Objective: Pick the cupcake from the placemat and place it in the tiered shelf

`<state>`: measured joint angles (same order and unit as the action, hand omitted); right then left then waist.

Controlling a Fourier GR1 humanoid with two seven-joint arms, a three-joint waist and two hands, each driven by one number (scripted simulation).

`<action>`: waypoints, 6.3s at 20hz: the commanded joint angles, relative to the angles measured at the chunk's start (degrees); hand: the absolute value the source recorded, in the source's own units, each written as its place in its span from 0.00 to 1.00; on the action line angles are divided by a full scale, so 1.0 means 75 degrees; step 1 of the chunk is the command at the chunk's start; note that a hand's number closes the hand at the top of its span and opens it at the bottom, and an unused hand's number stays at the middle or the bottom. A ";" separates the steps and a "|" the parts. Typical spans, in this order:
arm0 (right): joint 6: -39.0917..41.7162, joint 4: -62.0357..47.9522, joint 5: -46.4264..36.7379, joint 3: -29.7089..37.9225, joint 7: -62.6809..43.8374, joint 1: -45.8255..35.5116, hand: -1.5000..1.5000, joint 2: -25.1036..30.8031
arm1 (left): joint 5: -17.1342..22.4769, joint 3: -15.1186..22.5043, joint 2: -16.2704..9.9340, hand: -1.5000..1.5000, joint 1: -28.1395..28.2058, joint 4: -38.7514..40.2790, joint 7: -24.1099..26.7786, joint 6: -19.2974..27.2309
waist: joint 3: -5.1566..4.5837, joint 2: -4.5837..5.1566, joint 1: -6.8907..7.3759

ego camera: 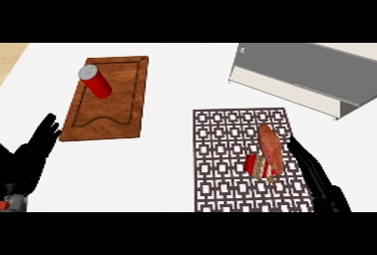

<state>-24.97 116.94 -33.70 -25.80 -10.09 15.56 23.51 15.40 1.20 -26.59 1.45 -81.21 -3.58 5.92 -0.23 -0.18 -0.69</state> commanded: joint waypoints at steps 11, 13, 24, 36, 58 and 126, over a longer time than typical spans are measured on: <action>0.4075 0.0433 -0.2347 -0.0966 -0.4074 -0.1734 0.00 0.0374 | -0.0210 -0.0074 0.0159 0.50 0.0330 -0.0385 -0.0022 -0.0131 | 0.0026 0.0018 0.0177; 0.4642 0.0145 -0.1786 -0.0352 -0.3786 -0.2317 0.00 0.0341 | -0.0414 -0.0140 0.0258 0.50 -0.0216 0.0145 -0.0061 -0.0154 | 0.0028 0.0031 0.0128; 0.4089 -0.1756 -0.2378 0.0424 -0.2152 -0.2146 0.00 -0.0205 | -0.0698 -0.0574 0.0660 0.50 -0.0220 0.0212 -0.0022 -0.0622 | 0.0032 0.0023 0.0093; 0.4219 -0.2656 -0.2926 0.1087 -0.1259 -0.2696 0.00 -0.1228 | -0.1028 -0.1272 0.0848 0.50 -0.0278 0.0061 -0.0349 -0.1168 | 0.0031 0.0020 0.0098; 0.3157 -0.3147 -0.4090 0.1145 -0.0468 -0.2762 1.00 -0.1961 | -0.1671 -0.1409 0.1383 0.50 -0.0375 0.0038 -0.0459 -0.1113 | 0.0030 0.0011 0.0062; 0.6665 -0.4735 -0.2647 0.5762 -0.4104 -1.0400 1.00 0.0607 | -0.1815 -0.1854 0.1449 0.50 -0.0042 -0.0170 -0.0274 -0.1752 | 0.0029 0.0020 0.0127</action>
<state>26.56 81.82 -54.96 15.48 -42.55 -64.15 26.47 1.58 -12.01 -14.93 0.60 -82.80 -6.44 -6.09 -0.02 0.12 0.59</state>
